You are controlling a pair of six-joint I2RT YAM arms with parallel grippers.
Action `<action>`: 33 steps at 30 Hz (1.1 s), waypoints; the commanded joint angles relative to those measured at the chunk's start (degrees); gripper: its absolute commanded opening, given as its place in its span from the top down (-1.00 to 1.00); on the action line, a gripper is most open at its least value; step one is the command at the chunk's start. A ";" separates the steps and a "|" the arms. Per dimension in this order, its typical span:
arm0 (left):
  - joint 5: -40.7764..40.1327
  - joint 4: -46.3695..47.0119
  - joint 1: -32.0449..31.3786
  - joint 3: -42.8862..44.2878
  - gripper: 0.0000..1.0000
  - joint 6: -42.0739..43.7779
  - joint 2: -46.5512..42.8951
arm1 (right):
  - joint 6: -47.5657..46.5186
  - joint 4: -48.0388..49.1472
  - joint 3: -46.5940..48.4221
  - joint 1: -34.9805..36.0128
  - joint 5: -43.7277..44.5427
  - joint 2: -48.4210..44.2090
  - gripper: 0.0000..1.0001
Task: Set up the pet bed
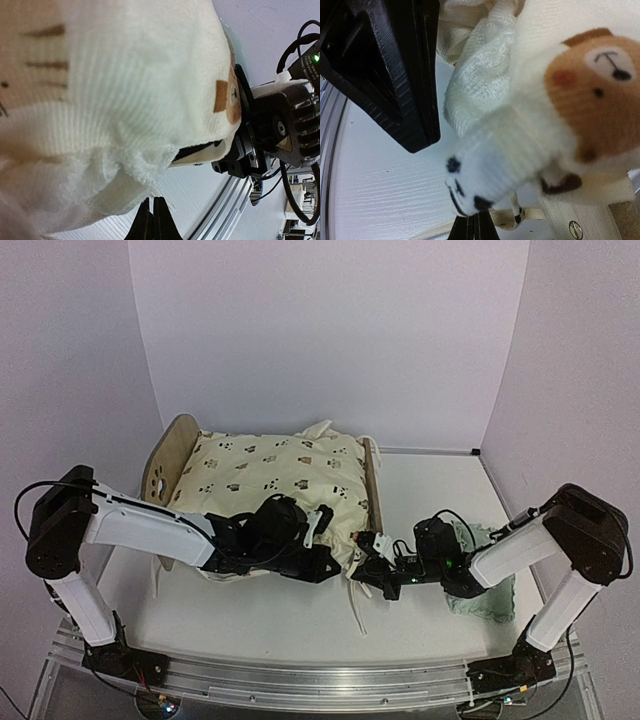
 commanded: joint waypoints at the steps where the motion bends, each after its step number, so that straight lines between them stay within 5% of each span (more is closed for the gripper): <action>1: 4.17 7.06 1.33 -0.34 0.97 -2.44 2.35 | -1.44 2.08 1.95 0.23 -2.86 1.11 1.00; 14: 2.86 14.09 3.25 -2.04 0.58 -8.78 5.81 | -1.29 2.15 1.96 0.19 -4.08 1.32 1.00; 33: 5.46 14.42 3.46 0.36 0.35 -9.43 10.17 | -1.38 2.20 2.56 0.24 -4.67 1.82 1.00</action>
